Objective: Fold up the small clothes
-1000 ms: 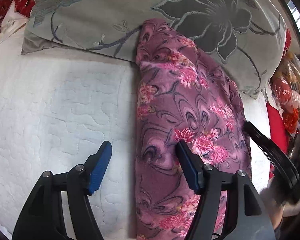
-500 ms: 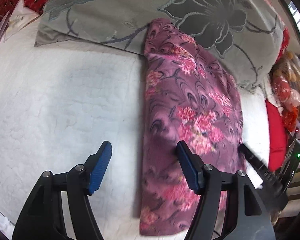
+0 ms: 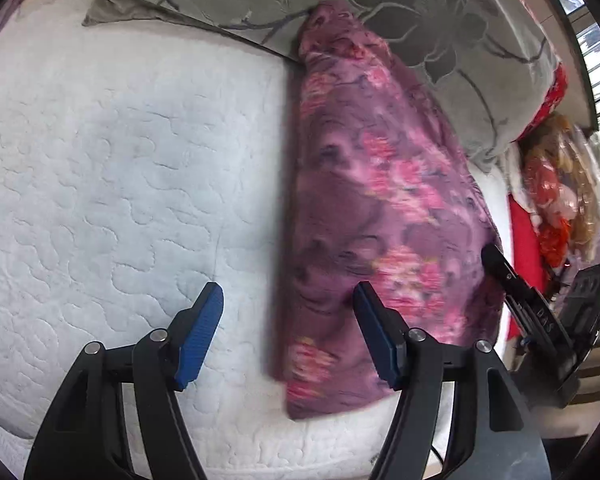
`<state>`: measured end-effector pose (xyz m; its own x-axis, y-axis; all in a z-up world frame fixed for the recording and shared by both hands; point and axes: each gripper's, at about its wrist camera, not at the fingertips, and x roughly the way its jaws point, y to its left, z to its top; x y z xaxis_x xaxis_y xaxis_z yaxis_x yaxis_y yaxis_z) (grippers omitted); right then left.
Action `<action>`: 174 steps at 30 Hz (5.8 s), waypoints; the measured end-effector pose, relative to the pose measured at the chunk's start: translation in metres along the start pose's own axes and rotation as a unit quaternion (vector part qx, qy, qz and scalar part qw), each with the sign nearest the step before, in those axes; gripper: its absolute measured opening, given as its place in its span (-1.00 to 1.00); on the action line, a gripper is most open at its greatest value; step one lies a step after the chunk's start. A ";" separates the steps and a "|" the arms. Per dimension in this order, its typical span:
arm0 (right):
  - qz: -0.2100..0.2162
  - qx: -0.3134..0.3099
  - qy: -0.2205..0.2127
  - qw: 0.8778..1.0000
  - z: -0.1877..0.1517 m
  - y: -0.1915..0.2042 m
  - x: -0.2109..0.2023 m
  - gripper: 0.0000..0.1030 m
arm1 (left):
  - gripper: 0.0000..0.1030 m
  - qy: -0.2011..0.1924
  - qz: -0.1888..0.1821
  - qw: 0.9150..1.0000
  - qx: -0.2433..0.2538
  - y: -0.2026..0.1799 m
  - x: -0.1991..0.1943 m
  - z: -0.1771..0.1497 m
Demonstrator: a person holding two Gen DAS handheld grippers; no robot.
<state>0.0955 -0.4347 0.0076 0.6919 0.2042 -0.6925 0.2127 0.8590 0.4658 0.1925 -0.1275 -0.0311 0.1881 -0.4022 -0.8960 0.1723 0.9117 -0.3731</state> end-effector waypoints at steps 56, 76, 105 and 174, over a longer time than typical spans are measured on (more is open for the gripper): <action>0.009 0.073 0.059 0.996 0.025 -0.061 0.053 0.20 | 0.65 0.030 -0.142 0.988 -0.049 0.032 0.026 0.093; 0.036 0.031 0.043 0.998 0.013 -0.002 0.049 -0.51 | -0.43 0.014 -0.117 0.993 -0.019 0.005 0.017 0.058; -0.015 -0.030 0.038 0.999 -0.067 0.050 0.001 -0.05 | -0.07 -0.068 -0.049 0.996 0.019 0.048 -0.046 -0.009; -0.232 -0.168 0.000 0.958 -0.197 0.095 -0.113 0.94 | 0.61 -0.132 0.234 0.943 0.197 0.040 -0.067 -0.197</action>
<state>-0.0987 -0.2839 0.0215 0.5770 -0.2359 -0.7819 0.2639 0.9599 -0.0949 -0.0037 -0.0478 -0.0332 0.5578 -0.0180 -0.8298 0.3470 0.9133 0.2134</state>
